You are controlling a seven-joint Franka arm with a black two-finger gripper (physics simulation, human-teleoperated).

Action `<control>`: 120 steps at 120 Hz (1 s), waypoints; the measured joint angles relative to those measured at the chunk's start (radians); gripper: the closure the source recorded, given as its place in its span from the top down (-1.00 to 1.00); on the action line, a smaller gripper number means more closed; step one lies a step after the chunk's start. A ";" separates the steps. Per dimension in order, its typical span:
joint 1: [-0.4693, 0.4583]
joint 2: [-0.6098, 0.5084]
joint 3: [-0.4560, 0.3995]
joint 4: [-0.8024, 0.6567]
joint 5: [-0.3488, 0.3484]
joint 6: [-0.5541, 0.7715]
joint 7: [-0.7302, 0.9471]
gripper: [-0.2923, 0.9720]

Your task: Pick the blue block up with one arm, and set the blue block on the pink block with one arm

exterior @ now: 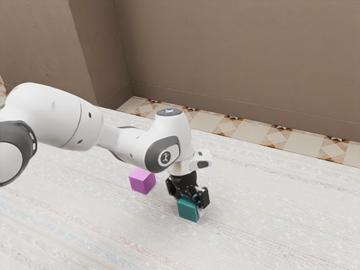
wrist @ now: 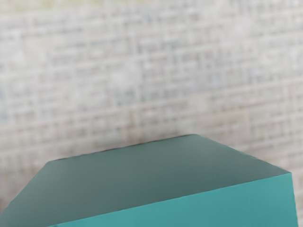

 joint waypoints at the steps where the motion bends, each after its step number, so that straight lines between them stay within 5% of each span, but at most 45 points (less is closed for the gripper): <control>1: 0.000 0.000 0.000 0.000 0.000 0.000 0.000 0.27; 24: -0.010 -0.015 0.001 -0.003 0.021 0.008 -0.023 -0.02; 66: -0.008 -0.155 0.008 -0.070 0.089 0.013 -0.095 -0.24; 88: 0.113 -0.316 0.014 -0.171 0.159 0.009 -0.139 -0.27; 120: 0.237 -0.305 0.014 -0.156 0.210 0.004 -0.171 -0.26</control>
